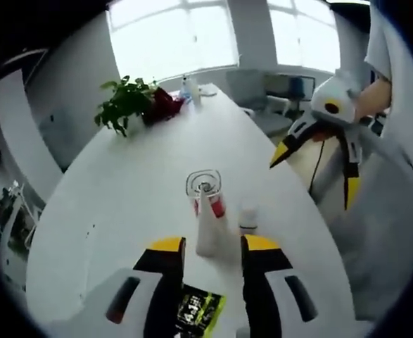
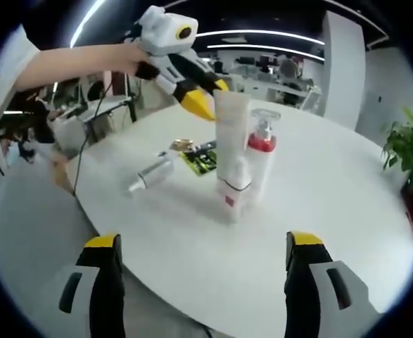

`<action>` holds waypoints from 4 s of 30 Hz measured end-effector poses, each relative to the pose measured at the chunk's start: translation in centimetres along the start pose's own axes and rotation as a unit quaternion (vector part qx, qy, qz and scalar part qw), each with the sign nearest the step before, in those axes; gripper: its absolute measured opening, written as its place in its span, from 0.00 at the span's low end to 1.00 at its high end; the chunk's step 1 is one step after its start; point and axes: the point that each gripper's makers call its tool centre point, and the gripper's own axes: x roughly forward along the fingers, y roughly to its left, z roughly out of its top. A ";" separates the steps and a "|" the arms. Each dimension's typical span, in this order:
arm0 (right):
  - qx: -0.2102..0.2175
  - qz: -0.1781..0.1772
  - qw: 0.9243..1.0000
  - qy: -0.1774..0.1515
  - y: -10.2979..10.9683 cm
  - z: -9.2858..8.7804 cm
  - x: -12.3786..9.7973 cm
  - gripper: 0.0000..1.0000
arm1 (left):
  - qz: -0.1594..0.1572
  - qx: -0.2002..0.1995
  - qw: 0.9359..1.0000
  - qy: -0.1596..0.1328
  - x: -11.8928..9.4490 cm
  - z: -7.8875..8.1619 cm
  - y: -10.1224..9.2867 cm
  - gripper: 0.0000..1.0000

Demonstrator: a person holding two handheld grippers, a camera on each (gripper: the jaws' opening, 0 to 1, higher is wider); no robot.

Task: Arrange the skincare products in the storage area until every visible bottle or jar stands upright without overlapping.

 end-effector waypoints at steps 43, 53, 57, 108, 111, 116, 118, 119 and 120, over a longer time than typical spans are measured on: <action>-0.032 0.023 0.999 0.024 1.4 -0.7 0.3 0.96 | 0.186 -0.244 0.951 -0.049 -11.2 -6.9 -9.5 0.66; -0.037 0.026 0.999 0.027 1.5 -0.8 0.4 0.95 | 0.244 -0.316 0.915 -0.051 -13.0 -10.3 -13.1 0.80; -0.044 0.030 0.998 0.029 1.8 -0.8 0.5 0.95 | 0.266 -0.340 0.901 -0.048 -13.6 -11.6 -14.5 0.79; -0.310 0.126 0.941 0.054 5.7 4.9 4.9 0.86 | 0.342 -0.364 0.864 -0.058 -15.0 -15.2 -16.1 0.78; -0.335 0.141 0.930 0.061 6.4 5.1 6.0 0.86 | 0.344 -0.367 0.862 -0.059 -15.2 -15.4 -16.0 0.77; -0.363 0.151 0.917 0.066 6.9 5.7 7.8 0.83 | 0.340 -0.368 0.864 -0.056 -15.0 -15.4 -16.1 0.76; -0.376 0.159 0.911 0.067 7.1 5.8 8.5 0.81 | 0.337 -0.367 0.865 -0.052 -14.9 -15.4 -16.2 0.76; -0.383 0.160 0.907 0.067 7.1 5.9 8.8 0.80 | 0.336 -0.366 0.866 -0.049 -14.8 -15.4 -16.3 0.76; -0.390 0.165 0.903 0.068 7.3 6.0 8.9 0.79 | 0.336 -0.366 0.866 -0.048 -14.8 -15.4 -16.3 0.76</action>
